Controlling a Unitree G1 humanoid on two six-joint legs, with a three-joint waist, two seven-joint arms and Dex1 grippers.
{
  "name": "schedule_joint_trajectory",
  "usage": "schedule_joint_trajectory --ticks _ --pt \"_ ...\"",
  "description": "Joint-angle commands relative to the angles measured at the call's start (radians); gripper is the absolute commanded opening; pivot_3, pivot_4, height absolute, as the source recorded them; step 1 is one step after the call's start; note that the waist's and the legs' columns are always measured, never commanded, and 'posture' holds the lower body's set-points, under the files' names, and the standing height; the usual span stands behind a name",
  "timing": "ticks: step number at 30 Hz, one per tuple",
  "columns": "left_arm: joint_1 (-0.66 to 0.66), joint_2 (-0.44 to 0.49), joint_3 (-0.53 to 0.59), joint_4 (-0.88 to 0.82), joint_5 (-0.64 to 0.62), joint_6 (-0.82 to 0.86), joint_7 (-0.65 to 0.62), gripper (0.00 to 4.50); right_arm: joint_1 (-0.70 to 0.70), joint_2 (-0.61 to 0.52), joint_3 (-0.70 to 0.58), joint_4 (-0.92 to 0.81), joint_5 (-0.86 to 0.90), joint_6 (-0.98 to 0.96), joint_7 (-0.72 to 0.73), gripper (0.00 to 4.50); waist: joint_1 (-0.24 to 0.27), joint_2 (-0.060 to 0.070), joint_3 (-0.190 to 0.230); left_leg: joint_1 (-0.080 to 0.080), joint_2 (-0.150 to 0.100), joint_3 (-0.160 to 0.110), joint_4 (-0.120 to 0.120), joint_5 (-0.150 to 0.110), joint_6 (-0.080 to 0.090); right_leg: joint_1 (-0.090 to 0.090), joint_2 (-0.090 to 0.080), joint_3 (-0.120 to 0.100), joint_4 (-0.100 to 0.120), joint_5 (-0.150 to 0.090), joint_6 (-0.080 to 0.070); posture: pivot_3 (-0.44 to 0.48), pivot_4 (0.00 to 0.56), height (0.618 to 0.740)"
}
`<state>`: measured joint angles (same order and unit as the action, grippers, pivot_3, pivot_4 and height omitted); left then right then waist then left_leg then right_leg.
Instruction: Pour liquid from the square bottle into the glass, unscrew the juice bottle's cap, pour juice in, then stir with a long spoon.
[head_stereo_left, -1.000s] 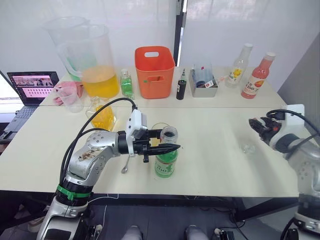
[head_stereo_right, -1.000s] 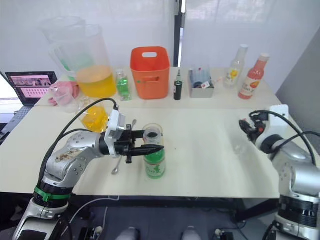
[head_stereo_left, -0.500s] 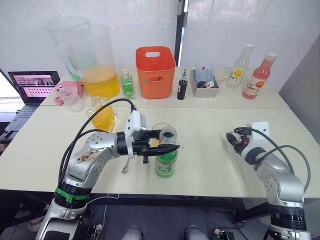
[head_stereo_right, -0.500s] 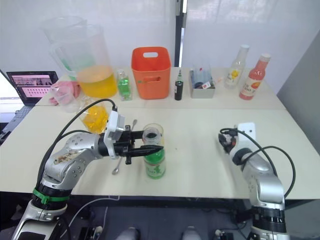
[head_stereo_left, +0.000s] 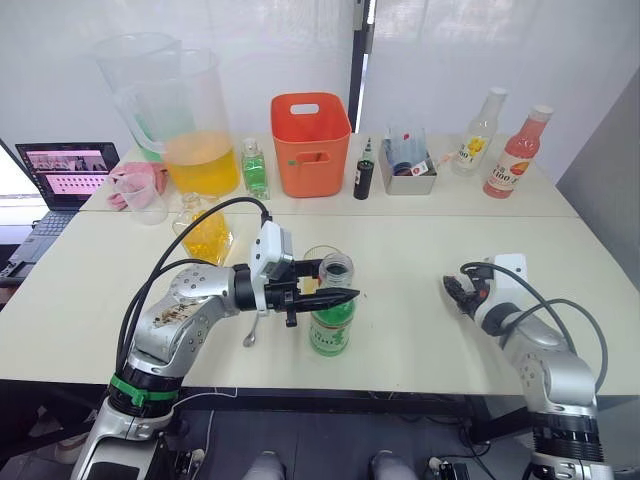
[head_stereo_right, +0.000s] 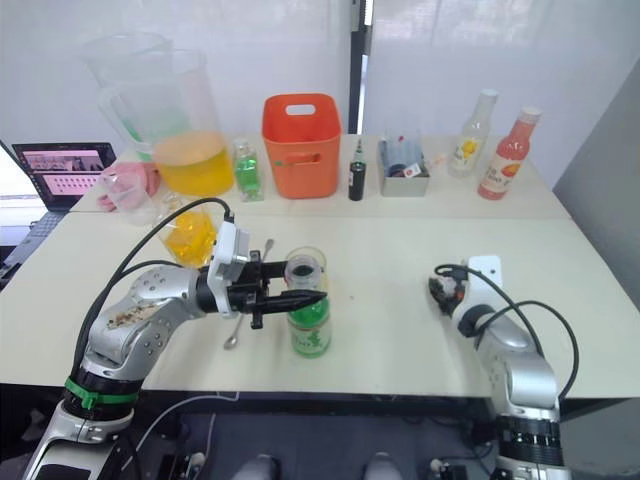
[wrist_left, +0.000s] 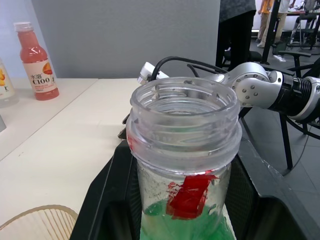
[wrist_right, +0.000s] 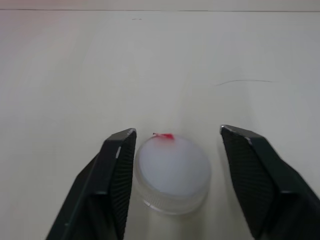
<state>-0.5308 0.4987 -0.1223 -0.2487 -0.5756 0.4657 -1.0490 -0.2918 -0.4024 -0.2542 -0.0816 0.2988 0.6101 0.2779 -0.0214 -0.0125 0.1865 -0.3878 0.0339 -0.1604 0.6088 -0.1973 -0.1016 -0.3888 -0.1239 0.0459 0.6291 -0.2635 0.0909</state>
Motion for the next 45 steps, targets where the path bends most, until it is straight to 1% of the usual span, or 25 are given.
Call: schedule_joint_trajectory --ticks 1,2,7,10,13,15,17,20,25,28,31,34,36,38,39,42,45 --pt "0.013 0.004 -0.035 0.012 0.015 0.033 -0.004 1.62 -0.021 -0.024 -0.036 -0.086 0.036 0.025 0.007 4.28 0.000 0.000 0.000 0.000 0.000 0.000 0.000 0.000 0.000 0.000 0.000 0.000 0.000 0.000 0.000 0.000 0.150 0.740" --pt "0.013 0.004 -0.035 0.011 0.014 0.033 -0.004 1.62 -0.029 -0.033 -0.045 -0.101 0.045 0.039 0.011 4.48 0.000 0.000 0.000 0.000 0.000 0.000 0.000 0.000 0.000 0.000 0.000 0.000 0.000 0.000 0.000 0.000 0.150 0.740" --pt "0.020 0.010 -0.031 0.002 0.010 0.036 -0.005 1.62 -0.088 -0.106 -0.083 -0.170 0.132 0.103 0.073 4.48 0.000 0.000 0.000 0.000 0.000 0.000 0.000 0.000 0.000 0.000 0.000 0.000 0.000 0.000 0.000 0.000 0.150 0.740" --pt "0.032 0.019 -0.025 -0.013 0.005 0.040 -0.006 1.62 -0.118 -0.215 -0.083 -0.198 0.184 0.152 0.175 4.48 0.001 0.000 0.000 0.000 0.000 0.000 0.000 0.000 0.000 0.000 0.000 0.000 0.000 0.000 0.000 0.000 0.150 0.740" --pt "0.041 0.028 -0.010 -0.035 -0.011 0.052 0.002 1.62 -0.137 -0.341 -0.057 -0.242 0.253 0.168 0.341 4.48 -0.001 0.000 0.000 0.000 0.000 0.000 0.000 0.000 0.000 0.000 0.000 0.000 -0.001 0.000 0.000 0.000 0.150 0.740" --pt "0.044 0.031 0.009 -0.062 -0.034 0.071 0.018 1.62 -0.166 -0.407 -0.040 -0.258 0.305 0.171 0.452 4.48 -0.003 0.000 0.000 0.000 0.000 0.000 -0.001 0.000 0.000 0.000 0.000 0.000 -0.001 -0.001 0.001 0.000 0.150 0.740" --pt "0.045 0.033 0.034 -0.092 -0.062 0.096 0.039 1.62 -0.197 -0.444 -0.013 -0.260 0.339 0.168 0.525 4.48 -0.010 0.000 0.000 0.000 0.000 0.000 0.000 0.000 0.000 0.000 0.000 0.000 -0.001 -0.002 0.003 0.000 0.150 0.740" --pt "0.050 0.046 0.077 -0.144 -0.108 0.139 0.066 1.62 -0.243 -0.447 0.019 -0.238 0.357 0.163 0.562 4.48 -0.020 -0.001 0.001 0.000 0.000 0.000 0.000 0.000 0.000 0.000 0.000 0.000 -0.001 -0.002 0.003 0.000 0.150 0.740" --pt "0.073 0.107 0.181 -0.247 -0.224 0.239 0.124 1.62 -0.300 -0.433 0.068 -0.206 0.380 0.154 0.631 4.48 -0.024 -0.002 0.003 -0.002 0.000 0.000 0.000 0.000 0.001 -0.002 0.000 0.000 -0.001 -0.002 0.003 0.000 0.150 0.740" --pt "0.099 0.187 0.265 -0.309 -0.325 0.318 0.140 1.62 -0.318 -0.443 0.096 -0.195 0.395 0.152 0.708 4.48 -0.024 -0.004 0.005 -0.003 0.000 0.000 0.000 0.000 0.001 -0.003 0.000 0.000 0.000 -0.002 0.002 0.000 0.150 0.740" --pt "0.116 0.259 0.342 -0.332 -0.392 0.357 0.153 1.62 -0.336 -0.444 0.106 -0.184 0.414 0.165 0.751 4.48 -0.024 -0.005 0.006 -0.003 0.000 0.000 0.000 0.000 0.001 -0.003 0.000 0.000 0.000 -0.002 0.002 0.000 0.150 0.740" --pt "0.126 0.324 0.408 -0.320 -0.364 0.339 0.164 1.62 -0.346 -0.447 0.118 -0.182 0.435 0.181 0.784 4.48 -0.023 -0.005 0.006 -0.003 0.000 0.000 0.000 0.000 0.001 -0.003 0.000 0.000 0.000 -0.002 0.002 0.000 0.150 0.740" --pt "0.112 0.367 0.451 -0.268 -0.332 0.307 0.154 1.62 -0.349 -0.440 0.121 -0.187 0.436 0.179 0.785 4.48 -0.021 -0.005 0.006 -0.003 0.000 0.000 0.000 0.000 0.001 -0.003 0.000 0.000 0.000 -0.002 0.002 0.000 0.150 0.740" --pt "0.095 0.399 0.466 -0.217 -0.298 0.271 0.133 1.62 -0.349 -0.431 0.118 -0.199 0.449 0.187 0.777 4.48 -0.020 -0.005 0.006 -0.003 0.000 0.000 0.000 0.000 0.001 -0.004 0.000 0.000 0.000 -0.002 0.002 0.000 0.150 0.740" --pt "0.077 0.408 0.459 -0.184 -0.277 0.246 0.120 1.62 -0.343 -0.430 0.113 -0.215 0.464 0.199 0.772 4.48 -0.019 -0.005 0.006 -0.003 0.000 0.000 0.000 0.000 0.001 -0.004 0.000 0.000 0.000 -0.002 0.002 0.000 0.150 0.740" --pt "-0.018 0.386 0.429 -0.071 -0.239 0.185 0.112 1.62 -0.317 -0.431 0.089 -0.266 0.541 0.271 0.753 4.48 -0.014 -0.006 0.006 -0.004 0.000 0.000 0.000 0.000 0.001 -0.004 0.000 0.000 0.000 -0.001 0.002 0.000 0.150 0.740" --pt "-0.106 0.375 0.358 0.041 -0.145 0.087 0.053 1.62 -0.290 -0.417 0.071 -0.318 0.576 0.305 0.688 4.48 -0.014 -0.006 0.006 -0.005 0.000 0.000 0.000 0.000 0.001 -0.005 0.000 -0.001 0.000 0.001 -0.003 0.000 0.150 0.740"
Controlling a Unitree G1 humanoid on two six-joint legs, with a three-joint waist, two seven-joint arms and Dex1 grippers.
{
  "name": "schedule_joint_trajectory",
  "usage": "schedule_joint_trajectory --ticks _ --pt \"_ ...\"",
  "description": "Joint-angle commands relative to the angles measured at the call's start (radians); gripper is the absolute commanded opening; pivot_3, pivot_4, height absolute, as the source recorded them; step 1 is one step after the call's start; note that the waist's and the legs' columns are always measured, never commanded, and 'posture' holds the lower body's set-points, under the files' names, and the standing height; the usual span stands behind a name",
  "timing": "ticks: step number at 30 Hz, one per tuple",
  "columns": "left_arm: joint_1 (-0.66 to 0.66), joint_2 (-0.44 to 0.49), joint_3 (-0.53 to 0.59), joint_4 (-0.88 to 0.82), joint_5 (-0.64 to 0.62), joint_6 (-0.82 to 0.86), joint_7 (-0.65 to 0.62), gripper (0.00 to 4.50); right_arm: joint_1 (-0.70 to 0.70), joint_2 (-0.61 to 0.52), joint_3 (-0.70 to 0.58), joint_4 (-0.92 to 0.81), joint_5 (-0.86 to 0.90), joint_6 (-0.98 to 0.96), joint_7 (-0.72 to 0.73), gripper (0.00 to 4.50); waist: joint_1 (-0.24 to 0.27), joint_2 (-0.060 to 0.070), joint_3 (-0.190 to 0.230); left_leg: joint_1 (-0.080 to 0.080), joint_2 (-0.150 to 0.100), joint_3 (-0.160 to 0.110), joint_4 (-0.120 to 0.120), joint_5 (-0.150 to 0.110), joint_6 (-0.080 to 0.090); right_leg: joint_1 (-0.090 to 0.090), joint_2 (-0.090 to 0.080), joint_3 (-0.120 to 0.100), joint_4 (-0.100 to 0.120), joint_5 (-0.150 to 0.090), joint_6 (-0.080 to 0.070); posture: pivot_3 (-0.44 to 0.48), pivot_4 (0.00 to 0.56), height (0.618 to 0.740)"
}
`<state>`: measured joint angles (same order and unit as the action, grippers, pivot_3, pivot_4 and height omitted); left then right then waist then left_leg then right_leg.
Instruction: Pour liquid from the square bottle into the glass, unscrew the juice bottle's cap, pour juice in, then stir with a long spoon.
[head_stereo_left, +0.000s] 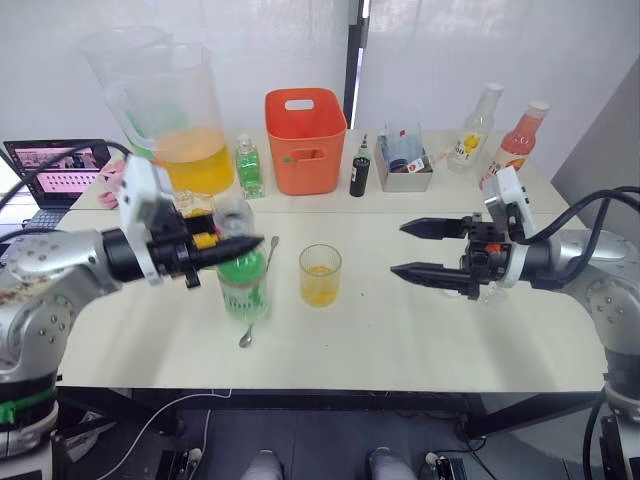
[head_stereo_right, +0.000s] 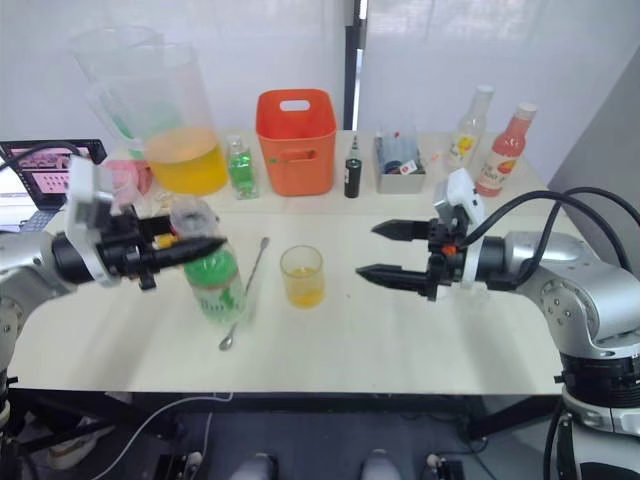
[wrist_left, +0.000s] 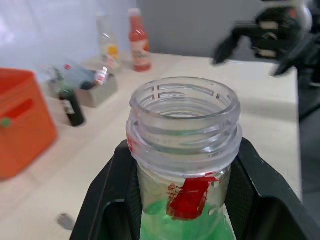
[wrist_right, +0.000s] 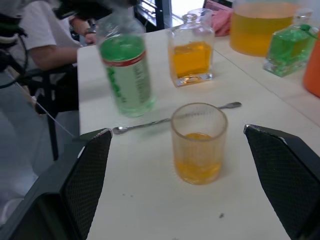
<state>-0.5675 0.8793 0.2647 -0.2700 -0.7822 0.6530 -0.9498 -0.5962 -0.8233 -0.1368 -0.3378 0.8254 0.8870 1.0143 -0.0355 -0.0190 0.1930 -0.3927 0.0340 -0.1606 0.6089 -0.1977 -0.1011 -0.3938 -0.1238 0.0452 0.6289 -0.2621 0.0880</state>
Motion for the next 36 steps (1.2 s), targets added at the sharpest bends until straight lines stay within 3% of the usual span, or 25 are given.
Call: schedule_joint_trajectory --ticks 1,6,15,19,25,36 --pt "-0.098 -0.013 -0.051 0.102 0.095 -0.136 -0.061 1.62 0.028 0.003 -0.054 -0.082 0.060 0.033 -0.063 4.48 0.001 0.000 0.000 0.000 0.000 0.000 0.000 0.000 0.000 0.000 0.000 0.000 0.000 0.000 -0.001 0.000 0.150 0.740" --pt "-0.243 -0.064 -0.190 0.359 0.308 -0.432 -0.190 1.62 0.107 0.004 -0.121 -0.178 0.107 0.060 -0.175 4.48 -0.001 0.000 0.000 -0.006 0.000 0.000 0.001 0.001 -0.001 -0.007 0.000 0.000 0.002 0.001 -0.002 0.000 0.150 0.740" --pt "-0.464 -0.227 -0.258 0.833 0.523 -0.926 -0.239 1.62 0.243 -0.008 -0.218 -0.299 0.187 0.095 -0.354 4.48 -0.009 0.000 0.000 -0.012 0.000 -0.001 0.002 0.001 -0.002 -0.012 0.000 -0.001 0.003 0.002 -0.002 0.000 0.150 0.740" --pt "-0.538 -0.257 -0.302 1.031 0.669 -1.222 -0.170 1.62 0.292 0.001 -0.215 -0.339 0.152 0.090 -0.452 4.48 -0.011 0.000 0.000 -0.012 0.000 -0.001 0.002 0.002 -0.001 -0.012 0.000 -0.001 0.003 0.002 -0.002 0.000 0.150 0.740" --pt "-0.582 -0.283 -0.359 1.221 0.840 -1.489 -0.035 1.62 0.347 0.037 -0.180 -0.392 0.139 0.072 -0.537 4.48 -0.007 -0.001 0.000 -0.012 -0.001 -0.001 0.003 0.002 -0.001 -0.012 0.000 -0.001 0.003 0.002 -0.002 0.000 0.150 0.740" --pt "-0.584 -0.300 -0.422 1.320 1.043 -1.658 0.258 1.62 0.340 0.079 -0.127 -0.411 0.146 0.075 -0.611 4.48 -0.010 -0.001 0.000 -0.012 -0.001 -0.001 0.004 0.002 -0.001 -0.012 0.000 -0.001 0.005 0.003 -0.002 0.000 0.150 0.740"
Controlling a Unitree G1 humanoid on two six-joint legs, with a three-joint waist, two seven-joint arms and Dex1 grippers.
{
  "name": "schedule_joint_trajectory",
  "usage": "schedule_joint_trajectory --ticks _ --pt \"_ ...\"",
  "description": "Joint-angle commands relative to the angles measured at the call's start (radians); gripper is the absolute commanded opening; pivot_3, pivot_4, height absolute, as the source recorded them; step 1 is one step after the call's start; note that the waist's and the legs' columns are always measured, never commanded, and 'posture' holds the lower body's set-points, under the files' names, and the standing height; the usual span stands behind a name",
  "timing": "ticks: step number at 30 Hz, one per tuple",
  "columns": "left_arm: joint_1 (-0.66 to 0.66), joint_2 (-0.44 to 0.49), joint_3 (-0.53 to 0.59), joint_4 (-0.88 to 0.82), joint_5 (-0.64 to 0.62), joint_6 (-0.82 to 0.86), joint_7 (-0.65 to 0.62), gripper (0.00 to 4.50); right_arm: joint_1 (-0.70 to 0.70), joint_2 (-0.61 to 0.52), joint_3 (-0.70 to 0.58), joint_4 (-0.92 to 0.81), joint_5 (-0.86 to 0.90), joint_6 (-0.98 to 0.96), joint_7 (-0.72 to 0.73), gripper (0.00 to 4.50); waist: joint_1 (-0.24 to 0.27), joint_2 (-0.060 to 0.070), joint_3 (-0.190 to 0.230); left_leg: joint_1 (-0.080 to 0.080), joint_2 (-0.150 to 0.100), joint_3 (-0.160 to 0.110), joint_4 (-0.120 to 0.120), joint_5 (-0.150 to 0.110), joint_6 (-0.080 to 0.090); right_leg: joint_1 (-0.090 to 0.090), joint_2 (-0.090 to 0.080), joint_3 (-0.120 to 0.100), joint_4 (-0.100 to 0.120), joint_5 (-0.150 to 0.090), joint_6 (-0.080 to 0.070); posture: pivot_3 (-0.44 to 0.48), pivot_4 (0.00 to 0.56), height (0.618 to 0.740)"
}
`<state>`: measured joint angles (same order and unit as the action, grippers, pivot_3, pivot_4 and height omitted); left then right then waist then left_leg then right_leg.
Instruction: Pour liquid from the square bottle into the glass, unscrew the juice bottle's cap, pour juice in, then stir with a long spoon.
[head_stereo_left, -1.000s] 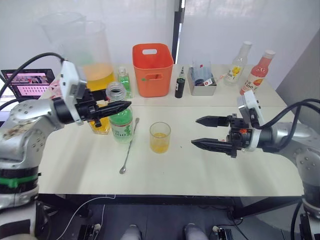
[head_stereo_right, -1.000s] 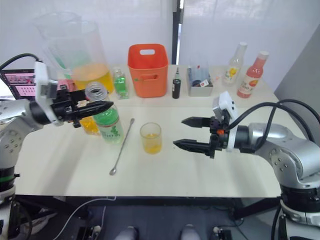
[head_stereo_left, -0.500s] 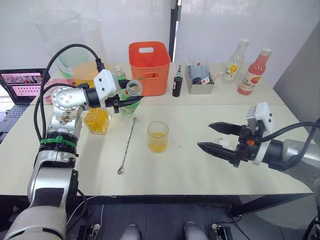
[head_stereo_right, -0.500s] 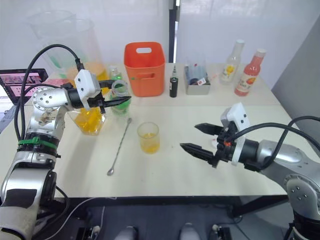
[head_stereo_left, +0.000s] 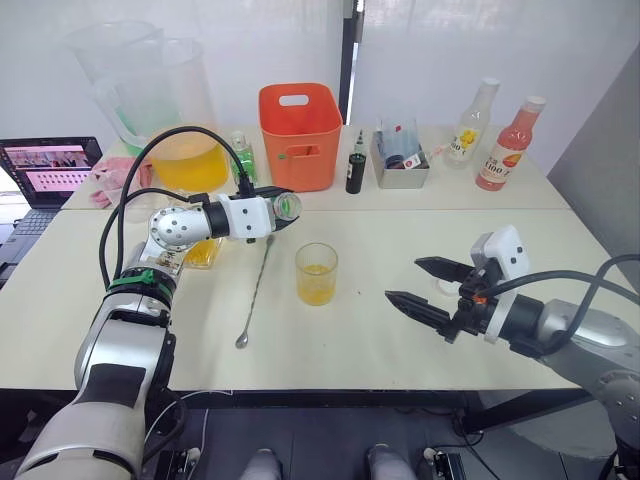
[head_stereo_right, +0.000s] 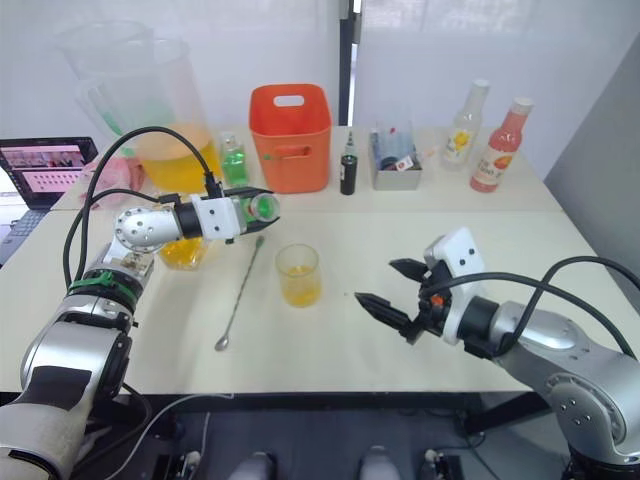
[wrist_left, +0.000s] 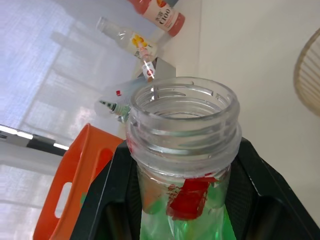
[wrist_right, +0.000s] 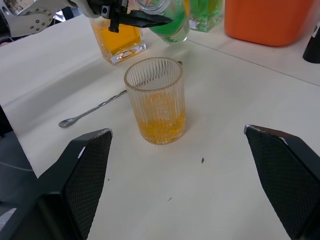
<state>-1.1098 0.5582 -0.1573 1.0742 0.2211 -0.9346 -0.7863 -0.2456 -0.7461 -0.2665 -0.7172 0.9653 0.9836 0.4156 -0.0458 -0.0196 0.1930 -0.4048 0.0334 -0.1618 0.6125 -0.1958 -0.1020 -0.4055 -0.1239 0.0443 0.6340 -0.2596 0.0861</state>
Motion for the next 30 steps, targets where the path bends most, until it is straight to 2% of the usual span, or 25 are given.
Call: schedule_joint_trajectory --ticks 1,15,24,30 --pt "-0.040 0.024 -0.005 -0.021 0.055 -0.080 0.117 1.62 -0.014 0.003 0.006 -0.032 0.008 -0.022 -0.018 4.48 0.001 0.000 0.000 0.000 0.000 0.000 0.000 0.000 0.000 0.000 0.000 0.000 0.000 0.000 0.000 0.000 0.150 0.740" --pt "-0.031 0.018 -0.053 0.009 0.114 -0.129 0.219 1.62 -0.066 0.002 0.041 -0.008 0.015 -0.010 -0.042 4.48 0.001 0.000 0.000 0.000 0.000 0.000 0.000 0.000 0.000 0.000 0.000 0.000 0.001 0.000 0.000 0.000 0.150 0.740" --pt "-0.030 0.035 -0.096 -0.006 0.237 -0.158 0.375 1.62 -0.059 -0.016 0.044 -0.004 0.005 -0.002 -0.048 4.48 0.000 0.000 0.000 0.001 0.000 0.000 0.002 0.000 0.000 0.000 0.000 0.000 0.006 0.000 0.000 0.000 0.150 0.740" --pt "-0.026 0.033 -0.126 -0.010 0.279 -0.178 0.435 1.62 -0.051 -0.022 0.043 0.002 -0.006 -0.005 -0.046 4.48 0.001 0.000 0.000 0.001 -0.001 0.000 0.003 0.001 -0.001 0.000 0.000 0.000 0.007 0.000 0.000 0.000 0.150 0.740"
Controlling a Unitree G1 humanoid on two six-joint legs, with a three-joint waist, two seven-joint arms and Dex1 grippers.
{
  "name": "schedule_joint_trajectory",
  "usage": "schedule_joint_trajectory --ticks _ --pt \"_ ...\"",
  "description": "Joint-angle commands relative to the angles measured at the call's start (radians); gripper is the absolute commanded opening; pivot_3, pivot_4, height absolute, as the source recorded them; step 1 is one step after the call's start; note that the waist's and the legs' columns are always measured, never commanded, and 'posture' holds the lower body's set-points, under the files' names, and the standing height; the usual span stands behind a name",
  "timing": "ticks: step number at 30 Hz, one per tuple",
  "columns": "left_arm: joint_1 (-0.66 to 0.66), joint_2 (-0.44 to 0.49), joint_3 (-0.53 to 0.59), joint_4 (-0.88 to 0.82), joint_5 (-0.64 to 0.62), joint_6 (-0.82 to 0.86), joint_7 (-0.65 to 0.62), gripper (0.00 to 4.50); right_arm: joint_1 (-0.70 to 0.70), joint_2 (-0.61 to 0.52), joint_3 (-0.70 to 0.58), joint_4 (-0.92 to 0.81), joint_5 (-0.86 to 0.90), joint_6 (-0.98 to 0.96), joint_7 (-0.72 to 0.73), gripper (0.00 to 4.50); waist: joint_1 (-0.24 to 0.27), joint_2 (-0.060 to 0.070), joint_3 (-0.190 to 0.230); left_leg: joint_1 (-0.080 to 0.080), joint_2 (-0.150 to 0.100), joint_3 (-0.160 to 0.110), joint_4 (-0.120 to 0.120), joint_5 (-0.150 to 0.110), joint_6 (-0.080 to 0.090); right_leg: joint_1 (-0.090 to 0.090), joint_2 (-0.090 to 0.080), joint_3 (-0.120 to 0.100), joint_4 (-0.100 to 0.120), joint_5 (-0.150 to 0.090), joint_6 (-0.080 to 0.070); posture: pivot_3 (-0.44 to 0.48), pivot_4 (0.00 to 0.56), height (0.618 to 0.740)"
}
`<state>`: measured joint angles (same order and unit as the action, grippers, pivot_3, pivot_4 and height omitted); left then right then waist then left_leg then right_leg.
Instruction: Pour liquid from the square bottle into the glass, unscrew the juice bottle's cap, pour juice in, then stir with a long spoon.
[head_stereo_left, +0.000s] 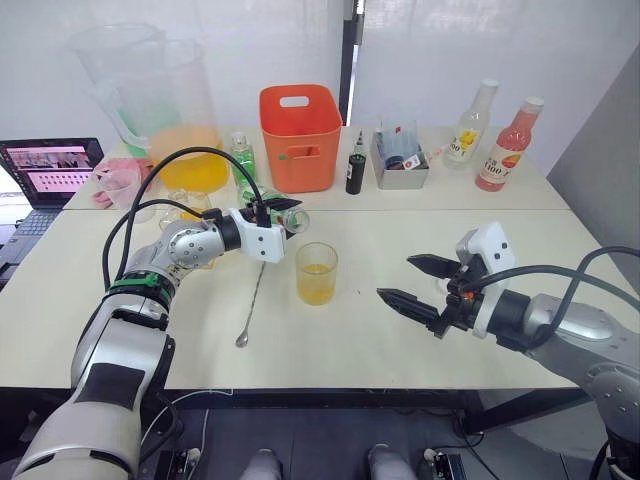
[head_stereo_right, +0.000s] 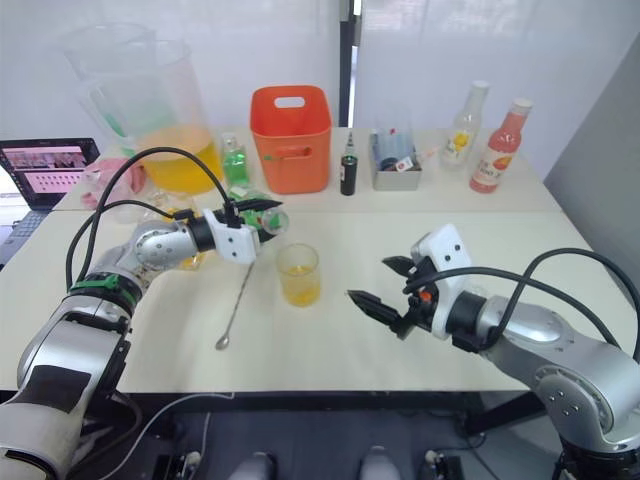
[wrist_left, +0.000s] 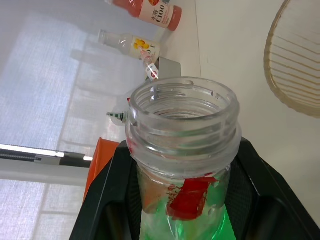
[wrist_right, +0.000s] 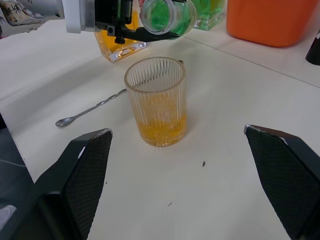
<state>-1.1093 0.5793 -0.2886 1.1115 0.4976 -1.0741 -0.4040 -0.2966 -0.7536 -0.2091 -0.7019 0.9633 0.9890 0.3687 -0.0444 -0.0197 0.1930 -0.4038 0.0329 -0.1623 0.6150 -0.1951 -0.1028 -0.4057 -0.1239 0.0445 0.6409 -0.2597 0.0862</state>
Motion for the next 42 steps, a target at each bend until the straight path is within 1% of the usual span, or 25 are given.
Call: schedule_joint_trajectory --ticks 1,9,18,27,33,42 --pt "-0.025 0.013 -0.001 -0.050 0.012 -0.044 0.063 1.62 0.001 -0.015 -0.016 -0.012 -0.006 -0.011 -0.001 4.48 0.000 0.000 0.000 0.000 0.000 0.000 0.000 0.000 0.000 0.000 0.000 0.000 0.000 0.000 0.000 0.000 0.150 0.740" --pt "-0.021 0.024 -0.037 -0.068 0.077 -0.058 0.147 1.62 0.008 -0.016 -0.021 -0.005 -0.016 -0.020 -0.002 4.48 -0.001 0.000 0.000 0.000 0.000 0.000 0.000 0.000 0.000 0.000 0.000 0.000 0.000 0.000 0.000 0.000 0.150 0.740" --pt "-0.034 0.052 -0.098 -0.103 0.211 -0.067 0.291 1.62 0.005 -0.025 -0.022 0.007 -0.029 -0.025 0.009 4.48 0.000 0.000 0.000 0.000 0.000 0.000 0.000 0.000 0.000 0.000 0.000 0.000 0.000 0.000 0.000 0.000 0.150 0.740" --pt "-0.037 0.060 -0.118 -0.111 0.242 -0.061 0.350 1.62 0.000 -0.020 -0.019 0.008 -0.035 -0.025 0.015 4.48 0.000 0.000 0.000 0.000 0.000 0.000 0.000 0.000 -0.001 0.000 0.000 0.000 0.000 0.000 0.000 0.000 0.150 0.740" --pt "-0.031 0.072 -0.113 -0.143 0.272 -0.049 0.413 1.62 0.005 -0.018 -0.021 0.006 -0.040 -0.029 0.019 4.48 0.000 0.000 0.000 0.000 0.000 0.000 0.000 0.001 -0.001 0.000 0.000 0.000 0.000 0.000 0.000 0.000 0.150 0.740" --pt "-0.037 0.092 -0.137 -0.176 0.341 -0.047 0.490 1.62 0.004 -0.013 -0.019 0.007 -0.047 -0.032 0.023 4.48 0.001 0.000 0.000 0.000 0.000 0.000 0.000 0.001 -0.001 0.000 0.000 0.000 0.001 0.000 0.000 0.000 0.150 0.740"
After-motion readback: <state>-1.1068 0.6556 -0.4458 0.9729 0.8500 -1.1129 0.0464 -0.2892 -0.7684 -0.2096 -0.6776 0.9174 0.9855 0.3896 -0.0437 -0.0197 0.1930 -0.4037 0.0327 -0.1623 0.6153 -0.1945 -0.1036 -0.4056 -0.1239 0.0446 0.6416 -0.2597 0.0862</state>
